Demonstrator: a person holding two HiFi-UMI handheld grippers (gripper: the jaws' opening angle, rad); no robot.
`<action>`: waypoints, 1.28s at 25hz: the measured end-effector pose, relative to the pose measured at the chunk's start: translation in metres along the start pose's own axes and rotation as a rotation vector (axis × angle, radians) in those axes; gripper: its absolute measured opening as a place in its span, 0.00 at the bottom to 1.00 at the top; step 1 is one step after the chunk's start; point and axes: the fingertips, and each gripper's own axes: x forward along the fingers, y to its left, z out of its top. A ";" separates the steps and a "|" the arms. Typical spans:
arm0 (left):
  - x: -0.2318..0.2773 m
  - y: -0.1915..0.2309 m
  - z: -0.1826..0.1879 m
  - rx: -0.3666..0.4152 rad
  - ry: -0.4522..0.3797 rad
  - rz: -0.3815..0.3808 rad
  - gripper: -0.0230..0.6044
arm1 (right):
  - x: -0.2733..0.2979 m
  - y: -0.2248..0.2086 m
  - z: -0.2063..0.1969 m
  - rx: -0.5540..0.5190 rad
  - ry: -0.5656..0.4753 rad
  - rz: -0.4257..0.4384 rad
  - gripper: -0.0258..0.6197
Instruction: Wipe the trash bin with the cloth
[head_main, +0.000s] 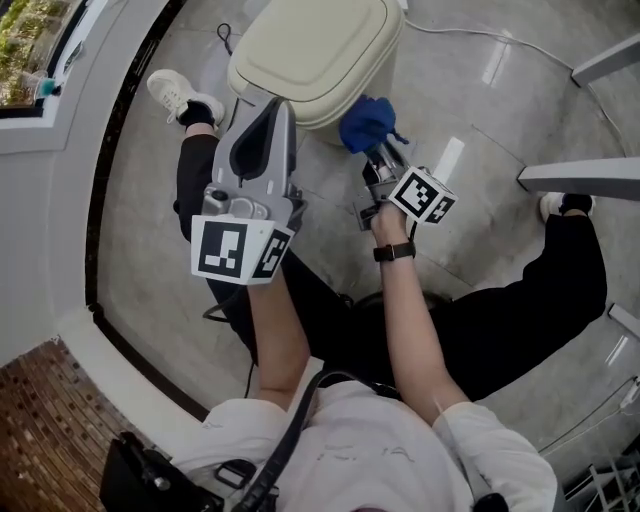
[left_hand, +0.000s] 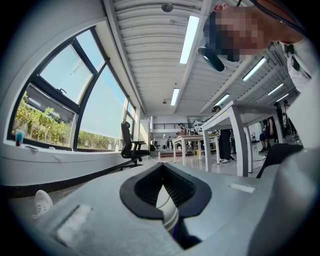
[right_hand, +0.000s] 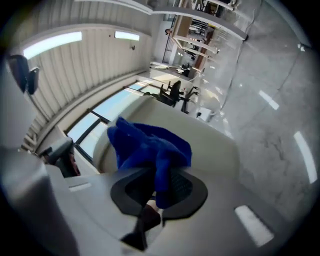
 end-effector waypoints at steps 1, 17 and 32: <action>0.001 0.000 -0.003 -0.004 0.005 0.000 0.04 | 0.006 -0.024 -0.012 0.026 0.023 -0.046 0.10; 0.005 -0.013 -0.034 -0.026 0.058 -0.033 0.04 | 0.020 -0.193 -0.081 0.316 0.185 -0.399 0.09; 0.020 -0.039 -0.019 -0.036 0.031 -0.085 0.04 | -0.019 0.145 0.129 -0.011 -0.256 0.610 0.10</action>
